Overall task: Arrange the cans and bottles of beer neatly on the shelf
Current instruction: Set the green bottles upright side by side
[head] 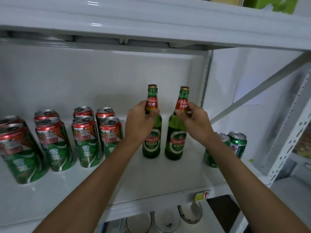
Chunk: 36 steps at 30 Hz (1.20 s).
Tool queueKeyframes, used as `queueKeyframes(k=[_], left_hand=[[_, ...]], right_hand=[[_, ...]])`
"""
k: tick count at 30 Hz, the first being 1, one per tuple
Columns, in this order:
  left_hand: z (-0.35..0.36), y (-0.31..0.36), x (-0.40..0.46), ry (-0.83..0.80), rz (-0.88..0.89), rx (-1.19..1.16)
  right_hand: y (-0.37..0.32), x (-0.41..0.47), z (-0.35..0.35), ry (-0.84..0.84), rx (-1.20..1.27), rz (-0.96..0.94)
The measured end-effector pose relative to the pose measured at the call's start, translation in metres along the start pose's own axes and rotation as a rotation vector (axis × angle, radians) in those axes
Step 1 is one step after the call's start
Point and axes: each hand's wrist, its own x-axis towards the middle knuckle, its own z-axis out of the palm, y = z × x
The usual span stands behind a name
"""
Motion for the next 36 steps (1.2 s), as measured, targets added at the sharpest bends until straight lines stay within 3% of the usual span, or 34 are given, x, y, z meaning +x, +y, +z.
queueKeyframes(k=[10,36], left_hand=[[-0.018,0.014,-0.038,0.079,-0.092,-0.105],[0.003,0.043,-0.047,0.055,-0.065,0.022]], right_hand=[[-0.001,-0.018,-0.013,0.0,-0.047,-0.031],[-0.009,-0.031,-0.016,-0.032,-0.085,-0.029]])
